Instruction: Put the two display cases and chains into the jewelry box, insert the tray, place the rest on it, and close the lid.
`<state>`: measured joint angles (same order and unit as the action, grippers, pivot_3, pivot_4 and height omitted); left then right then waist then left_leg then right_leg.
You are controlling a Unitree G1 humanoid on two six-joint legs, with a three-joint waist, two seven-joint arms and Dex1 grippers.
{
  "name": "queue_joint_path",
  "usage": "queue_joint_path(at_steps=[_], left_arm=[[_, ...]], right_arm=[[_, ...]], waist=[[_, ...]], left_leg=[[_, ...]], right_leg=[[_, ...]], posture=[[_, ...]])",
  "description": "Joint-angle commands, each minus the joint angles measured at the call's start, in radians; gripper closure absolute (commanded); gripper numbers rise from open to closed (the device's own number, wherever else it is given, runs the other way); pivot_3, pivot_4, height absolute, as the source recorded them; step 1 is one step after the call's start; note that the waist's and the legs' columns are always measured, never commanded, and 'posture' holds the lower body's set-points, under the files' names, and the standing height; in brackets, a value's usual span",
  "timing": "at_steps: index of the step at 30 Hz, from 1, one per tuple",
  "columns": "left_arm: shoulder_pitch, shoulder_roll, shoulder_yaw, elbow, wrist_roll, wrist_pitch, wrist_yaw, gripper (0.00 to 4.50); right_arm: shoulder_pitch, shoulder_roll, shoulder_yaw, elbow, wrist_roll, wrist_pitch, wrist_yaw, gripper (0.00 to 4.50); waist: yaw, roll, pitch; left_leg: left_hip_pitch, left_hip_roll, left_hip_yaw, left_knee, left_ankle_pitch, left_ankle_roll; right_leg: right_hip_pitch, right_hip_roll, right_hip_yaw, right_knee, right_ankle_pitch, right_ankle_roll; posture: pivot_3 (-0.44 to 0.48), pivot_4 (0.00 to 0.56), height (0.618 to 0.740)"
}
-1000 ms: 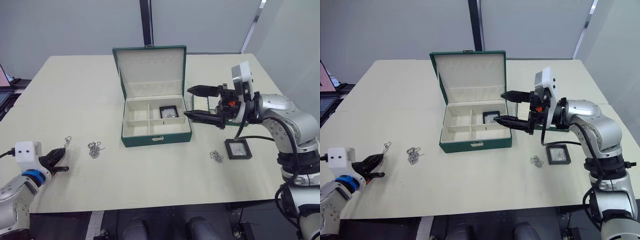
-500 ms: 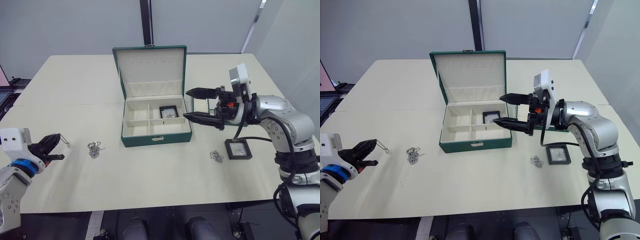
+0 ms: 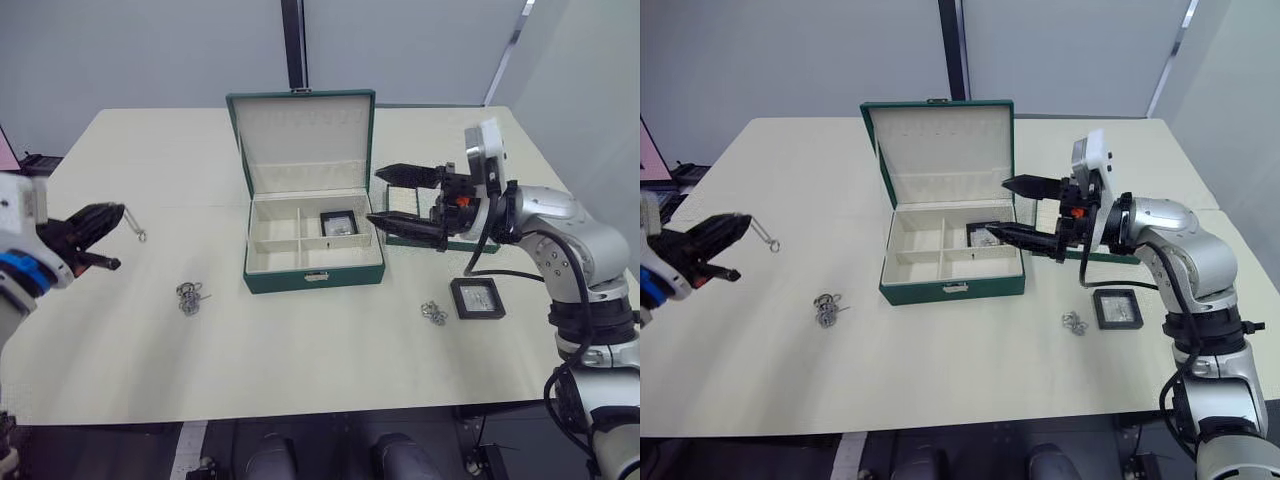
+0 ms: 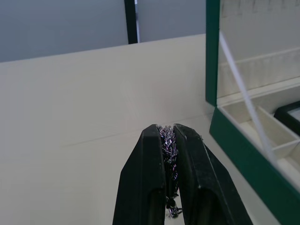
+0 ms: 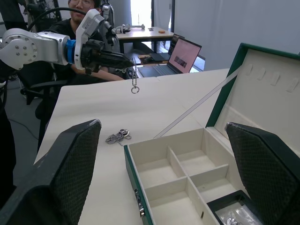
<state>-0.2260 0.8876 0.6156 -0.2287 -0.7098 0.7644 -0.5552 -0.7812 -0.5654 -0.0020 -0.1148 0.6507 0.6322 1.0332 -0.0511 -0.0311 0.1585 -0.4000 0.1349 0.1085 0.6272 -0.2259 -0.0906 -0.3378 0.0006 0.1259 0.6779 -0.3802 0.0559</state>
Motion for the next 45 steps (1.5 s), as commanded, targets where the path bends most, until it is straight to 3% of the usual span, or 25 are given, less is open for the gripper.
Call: queue_joint_path(at_steps=[1,6,13,26,32,45], left_arm=[[-0.077,-0.003,-0.034,-0.066,-0.055,0.05,0.036,4.43],[-0.185,-0.075,-0.169,-0.118,-0.032,0.09,0.133,4.43],[-0.346,-0.328,-0.341,-0.196,0.032,0.131,0.4,4.43],[-0.353,-0.624,-0.47,-0.141,0.222,0.072,0.629,4.43],[-0.341,-0.674,-0.513,-0.061,0.308,0.0,0.619,4.43],[-0.354,-0.725,-0.493,0.067,0.386,-0.103,0.604,4.43]], right_arm=[[-0.026,-0.007,-0.041,-0.012,0.004,-0.029,-0.008,0.0],[-0.041,-0.01,-0.039,0.02,-0.025,-0.063,-0.015,0.0],[-0.056,-0.011,-0.034,0.047,-0.045,-0.08,-0.006,0.0],[-0.071,-0.016,-0.027,0.068,-0.059,-0.073,0.006,0.0],[-0.075,-0.015,-0.027,0.066,-0.064,-0.068,0.009,0.0],[-0.08,-0.025,-0.034,0.054,-0.069,-0.055,0.012,0.0]], waist=[[0.001,0.0,0.0],[0.001,0.0,0.0],[0.014,-0.001,0.001],[0.019,-0.001,0.001],[0.02,-0.001,0.001],[0.02,-0.002,0.001]], left_leg=[[0.0,0.0,0.0,0.0,0.0,0.0],[0.0,0.0,0.0,0.0,0.0,0.0],[0.0,0.0,0.0,0.002,0.0,0.0],[0.0,0.0,0.0,0.003,0.0,0.0],[0.0,0.0,0.0,0.003,0.0,0.0],[0.0,0.0,0.0,0.002,0.0,0.0]], right_leg=[[0.0,0.0,0.0,0.0,0.0,0.0],[0.0,0.0,0.0,0.0,0.0,0.0],[0.001,0.0,0.001,0.0,0.0,0.0],[0.001,0.001,0.002,0.0,0.0,0.0],[0.001,0.001,0.002,0.0,0.0,0.0],[0.001,0.001,0.001,0.0,0.0,0.0]], posture=[[0.0,0.15,0.74],[0.0,0.15,0.74],[0.0,0.15,0.74],[0.0,0.15,0.74],[0.0,0.15,0.74],[0.0,0.15,0.74]])
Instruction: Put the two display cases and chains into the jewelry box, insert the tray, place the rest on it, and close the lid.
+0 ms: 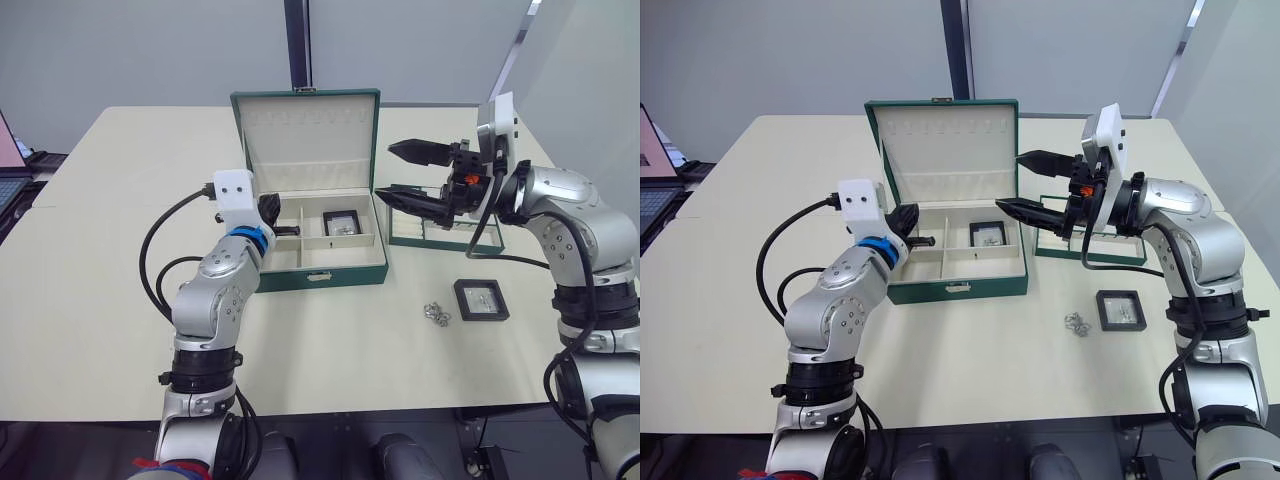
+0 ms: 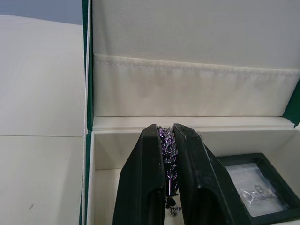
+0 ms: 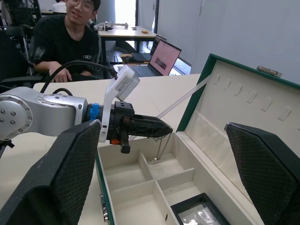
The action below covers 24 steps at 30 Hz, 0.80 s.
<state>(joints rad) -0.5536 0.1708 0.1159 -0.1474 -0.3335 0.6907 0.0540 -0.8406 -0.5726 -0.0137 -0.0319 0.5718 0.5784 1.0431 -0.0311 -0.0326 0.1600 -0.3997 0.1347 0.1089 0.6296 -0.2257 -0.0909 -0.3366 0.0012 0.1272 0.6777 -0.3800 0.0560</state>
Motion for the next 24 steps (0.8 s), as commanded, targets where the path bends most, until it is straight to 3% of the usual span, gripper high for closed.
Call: queue_joint_path(at_steps=[1,13,15,17,24], left_arm=[[-0.029,-0.011,0.006,-0.007,0.012,-0.033,-0.009,4.43],[-0.036,-0.024,0.009,0.027,0.04,-0.045,-0.025,4.43],[-0.036,-0.026,0.013,0.025,0.037,-0.045,-0.031,3.74],[-0.035,-0.028,0.013,0.022,0.033,-0.044,-0.038,3.36],[-0.041,-0.039,0.004,0.012,0.03,-0.04,-0.061,1.08]], right_arm=[[-0.019,-0.018,-0.022,-0.032,0.01,0.001,0.001,0.0],[-0.017,-0.023,-0.023,-0.036,0.009,0.006,-0.002,0.0],[-0.016,-0.022,-0.023,-0.036,0.008,0.006,-0.003,0.0],[-0.015,-0.021,-0.023,-0.036,0.008,0.005,-0.004,0.0],[-0.018,-0.021,-0.024,-0.028,0.005,-0.002,-0.002,0.0]], waist=[[0.0,0.0,0.0],[0.0,0.0,0.0],[0.0,0.0,0.0],[0.0,0.0,0.0],[0.0,0.0,0.0]], left_leg=[[0.0,0.0,0.0,0.0,0.0,0.0],[0.0,0.0,0.0,0.0,0.0,0.0],[0.0,0.0,0.0,0.0,0.0,0.0],[0.0,0.0,0.0,0.0,0.0,0.0],[0.0,0.0,0.0,0.0,0.0,0.0]], right_leg=[[0.0,0.0,0.0,0.0,0.0,0.0],[0.0,0.0,0.0,0.0,0.0,0.0],[0.0,0.0,0.0,0.0,0.0,0.0],[0.0,0.0,0.0,0.0,0.0,0.0],[0.0,0.0,0.0,0.0,0.0,0.0]], posture=[[0.0,0.15,0.74],[0.0,0.15,0.74],[0.0,0.15,0.74],[0.0,0.15,0.74],[0.0,0.15,0.74]])
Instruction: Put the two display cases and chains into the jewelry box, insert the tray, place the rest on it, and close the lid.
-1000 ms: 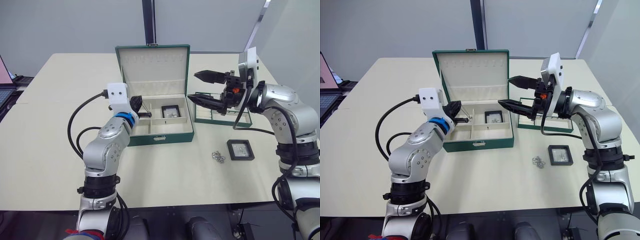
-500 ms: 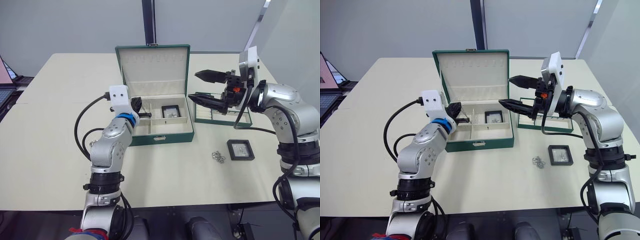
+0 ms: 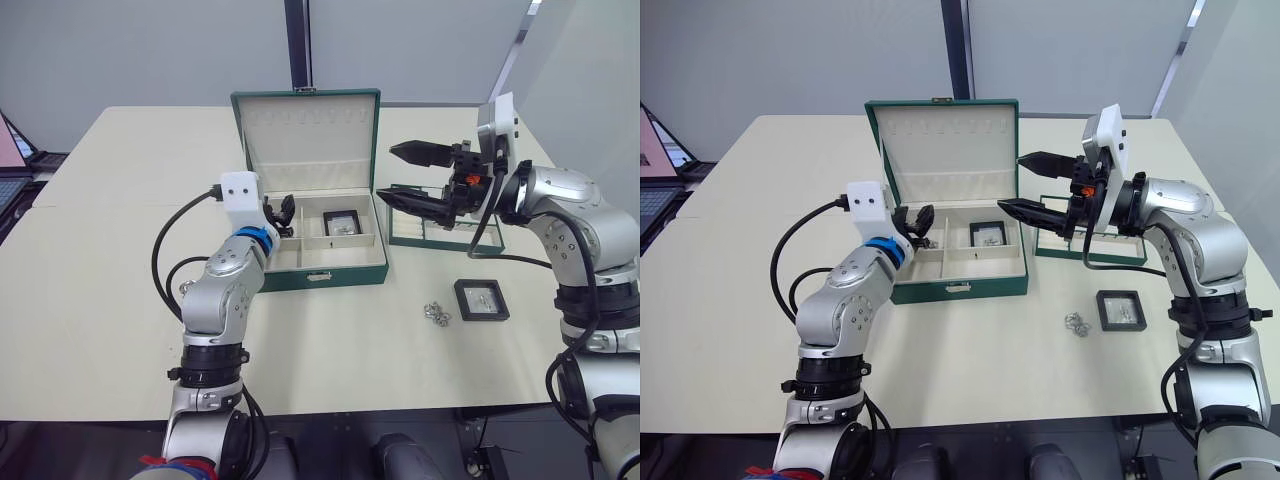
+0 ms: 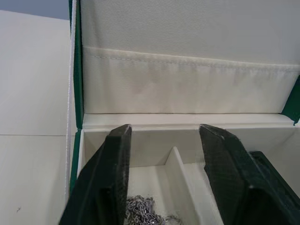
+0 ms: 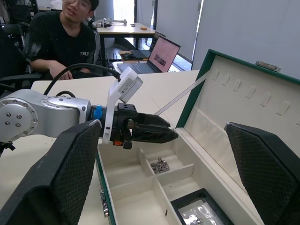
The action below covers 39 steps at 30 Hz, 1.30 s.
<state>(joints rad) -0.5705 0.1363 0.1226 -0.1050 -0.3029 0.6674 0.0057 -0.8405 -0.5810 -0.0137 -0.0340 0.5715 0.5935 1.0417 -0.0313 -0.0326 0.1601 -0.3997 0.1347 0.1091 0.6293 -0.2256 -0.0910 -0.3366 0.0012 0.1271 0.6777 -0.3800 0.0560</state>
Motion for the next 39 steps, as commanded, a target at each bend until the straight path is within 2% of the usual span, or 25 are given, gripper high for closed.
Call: queue_joint_path(at_steps=[1,3,4,11,15,19,22,29,33,39], left_arm=[[-0.025,-0.006,-0.003,-0.028,0.0,-0.016,-0.014,0.77],[-0.028,-0.008,-0.003,-0.024,-0.001,-0.015,-0.019,0.14],[-0.03,-0.01,-0.003,-0.022,-0.002,-0.015,-0.022,0.02],[-0.03,-0.004,-0.011,-0.043,-0.022,-0.012,-0.081,0.02],[-0.013,0.055,-0.033,-0.109,-0.081,0.032,-0.215,0.02],[0.046,0.205,-0.018,-0.197,-0.163,0.052,-0.414,0.02],[0.126,0.39,0.048,-0.247,-0.213,0.072,-0.559,0.02],[0.384,0.709,0.312,-0.214,-0.293,0.033,-0.838,0.02],[0.478,0.802,0.406,-0.1,-0.248,-0.036,-0.91,0.02],[0.552,0.872,0.488,0.067,-0.194,-0.149,-0.986,0.02]], right_arm=[[-0.018,-0.013,-0.025,-0.026,0.005,-0.017,0.0,0.0],[-0.018,-0.012,-0.025,-0.026,0.004,-0.018,-0.001,0.0],[-0.017,-0.012,-0.025,-0.028,0.004,-0.018,-0.002,0.0],[-0.005,-0.017,-0.034,-0.035,0.01,-0.016,-0.003,0.0],[0.023,-0.041,-0.059,-0.046,0.019,-0.008,-0.003,0.0],[0.089,-0.094,-0.085,-0.053,0.012,-0.011,0.009,0.0],[0.165,-0.154,-0.109,-0.059,-0.004,-0.026,0.022,0.0],[0.351,-0.264,-0.205,-0.02,-0.01,-0.068,0.058,0.0],[0.434,-0.311,-0.24,0.021,-0.026,-0.098,0.076,0.0],[0.523,-0.336,-0.263,0.115,-0.074,-0.174,0.092,0.0]], waist=[[0.0,0.0,0.0],[0.0,0.0,0.0],[0.0,0.0,0.0],[0.0,0.0,0.0],[0.0,0.0,0.0],[-0.002,0.001,0.001],[-0.006,0.001,0.001],[-0.004,0.002,0.003],[0.0,0.002,0.003],[-0.001,0.002,0.004]], left_leg=[[0.0,0.0,0.0,0.0,0.0,0.0],[0.0,0.0,0.0,0.0,0.0,0.0],[0.0,0.0,0.0,0.0,0.0,0.0],[0.0,0.0,0.0,0.0,0.0,0.0],[0.0,0.0,0.0,0.0,0.0,0.0],[0.0,0.0,0.0,-0.001,0.0,0.0],[0.0,0.0,0.0,-0.001,0.0,0.0],[0.0,0.0,0.0,-0.001,0.0,0.0],[0.001,0.0,0.0,-0.001,0.0,0.0],[0.001,0.0,0.0,-0.002,0.0,0.0]], right_leg=[[0.0,0.0,0.0,0.0,0.0,0.0],[0.0,0.0,0.0,0.0,0.0,0.0],[0.0,0.0,0.0,0.0,0.0,0.0],[0.0,0.0,0.0,0.0,0.0,0.0],[0.0,0.0,0.0,0.0,0.0,0.0],[0.0,0.0,0.0,0.0,0.0,0.0],[0.0,0.0,0.0,0.0,0.0,0.0],[0.0,0.0,0.0,-0.002,0.0,0.0],[0.0,-0.001,-0.001,-0.002,0.0,0.0],[0.0,-0.001,-0.001,-0.003,0.0,0.0]], posture=[[0.0,0.15,0.74],[0.0,0.15,0.74],[0.0,0.15,0.74],[0.0,0.15,0.74],[0.0,0.15,0.74],[0.0,0.15,0.74],[0.0,0.15,0.74],[0.0,0.15,0.74],[0.0,0.15,0.74],[0.0,0.15,0.74]])
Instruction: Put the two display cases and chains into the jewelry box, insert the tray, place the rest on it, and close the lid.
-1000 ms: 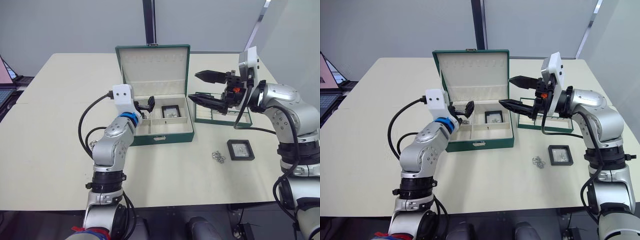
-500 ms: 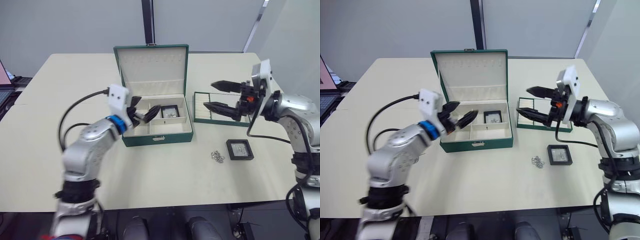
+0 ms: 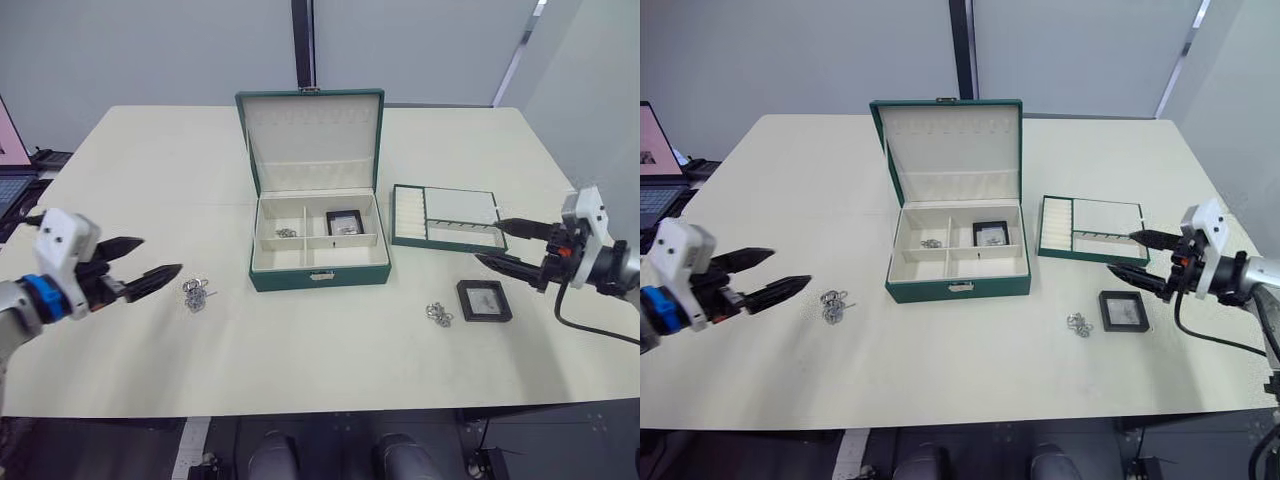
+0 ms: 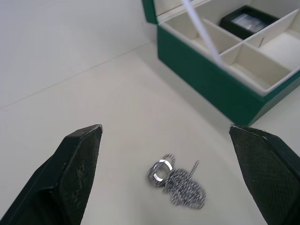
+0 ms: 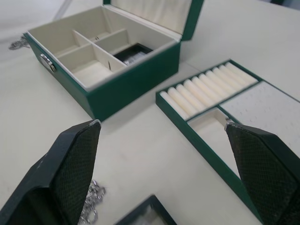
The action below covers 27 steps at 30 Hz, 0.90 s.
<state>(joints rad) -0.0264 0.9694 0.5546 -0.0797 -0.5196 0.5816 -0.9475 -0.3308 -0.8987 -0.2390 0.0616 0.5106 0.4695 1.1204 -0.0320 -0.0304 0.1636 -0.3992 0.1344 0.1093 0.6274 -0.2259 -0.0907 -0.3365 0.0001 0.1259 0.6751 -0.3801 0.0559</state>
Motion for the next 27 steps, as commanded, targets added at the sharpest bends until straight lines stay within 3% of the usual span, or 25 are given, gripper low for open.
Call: queue_joint_path(at_steps=[1,9,27], left_arm=[[0.011,0.045,0.063,0.068,0.03,-0.08,-0.04,0.02],[-0.003,0.065,0.078,0.205,0.059,-0.156,-0.057,0.02],[-0.015,0.049,0.044,0.193,0.057,-0.143,-0.049,0.02]], right_arm=[[0.022,-0.019,-0.038,0.035,-0.021,-0.064,0.017,0.0],[0.042,-0.01,-0.037,0.145,-0.063,-0.153,0.02,0.0],[0.027,-0.007,-0.025,0.186,-0.076,-0.199,0.014,0.0]], waist=[[-0.001,0.0,0.0],[-0.001,0.0,0.0],[-0.001,0.0,0.0]], left_leg=[[0.0,0.0,0.0,0.0,0.0,0.0],[0.0,0.0,0.001,0.0,0.0,0.0],[0.0,0.0,0.001,0.0,0.0,0.0]], right_leg=[[0.0,0.0,0.0,0.0,0.0,0.0],[-0.001,0.0,0.0,0.0,0.0,0.0],[0.0,0.0,0.0,0.001,0.0,0.0]], posture=[[0.0,0.15,0.74],[0.0,0.15,0.74],[0.0,0.15,0.74]])
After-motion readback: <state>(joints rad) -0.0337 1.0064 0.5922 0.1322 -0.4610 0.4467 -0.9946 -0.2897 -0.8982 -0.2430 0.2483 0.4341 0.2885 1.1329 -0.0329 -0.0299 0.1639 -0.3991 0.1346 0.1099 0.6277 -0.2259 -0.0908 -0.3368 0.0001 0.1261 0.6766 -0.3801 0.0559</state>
